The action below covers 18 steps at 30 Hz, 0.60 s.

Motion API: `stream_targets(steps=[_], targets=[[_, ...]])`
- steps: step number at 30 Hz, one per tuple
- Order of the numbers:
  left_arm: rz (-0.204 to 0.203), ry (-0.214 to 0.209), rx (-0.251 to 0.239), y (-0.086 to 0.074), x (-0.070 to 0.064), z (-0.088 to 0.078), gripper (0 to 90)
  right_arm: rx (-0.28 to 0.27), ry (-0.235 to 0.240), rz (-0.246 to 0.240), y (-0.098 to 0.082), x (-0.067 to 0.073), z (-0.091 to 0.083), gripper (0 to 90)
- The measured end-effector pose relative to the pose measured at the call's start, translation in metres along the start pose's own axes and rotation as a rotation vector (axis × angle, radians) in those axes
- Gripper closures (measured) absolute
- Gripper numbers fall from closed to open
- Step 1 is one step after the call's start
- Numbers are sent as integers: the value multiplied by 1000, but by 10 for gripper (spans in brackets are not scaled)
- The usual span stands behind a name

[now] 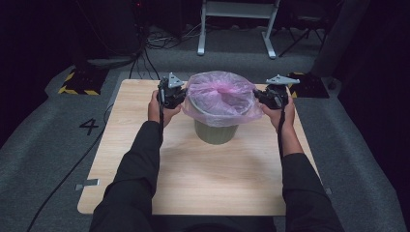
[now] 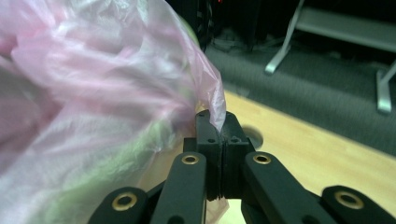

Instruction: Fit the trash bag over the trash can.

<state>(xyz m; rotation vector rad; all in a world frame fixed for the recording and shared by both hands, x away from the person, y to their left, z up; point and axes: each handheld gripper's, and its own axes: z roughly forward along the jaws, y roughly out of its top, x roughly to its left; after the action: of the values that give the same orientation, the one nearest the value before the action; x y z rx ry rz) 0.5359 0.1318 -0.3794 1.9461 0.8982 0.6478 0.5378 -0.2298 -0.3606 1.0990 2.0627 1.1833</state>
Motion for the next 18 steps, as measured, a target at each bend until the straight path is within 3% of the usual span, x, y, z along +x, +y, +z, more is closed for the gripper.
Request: stream_targets(steps=[6, 9, 12, 13, 15, 18], targets=[[-25, -31, 30, -9, 1, 10, 900, 36, 36, 43, -16, -6, 11, 897], [-18, -14, 31, -8, -1, 13, 899, 36, 46, 66, -20, -7, 17, 897], [-23, 0, 24, -8, 0, 15, 899, 30, 7, 47, -18, -6, 21, 897], [-33, 2, 2, -8, 1, 14, 897, 10, -35, 47, -18, -7, 23, 897], [-68, -2, -45, -9, 5, 11, 897, -6, -37, 52, -18, -9, 24, 897], [-70, 8, -42, -11, 7, 13, 899, -19, -39, 82, -22, -13, 29, 897]])
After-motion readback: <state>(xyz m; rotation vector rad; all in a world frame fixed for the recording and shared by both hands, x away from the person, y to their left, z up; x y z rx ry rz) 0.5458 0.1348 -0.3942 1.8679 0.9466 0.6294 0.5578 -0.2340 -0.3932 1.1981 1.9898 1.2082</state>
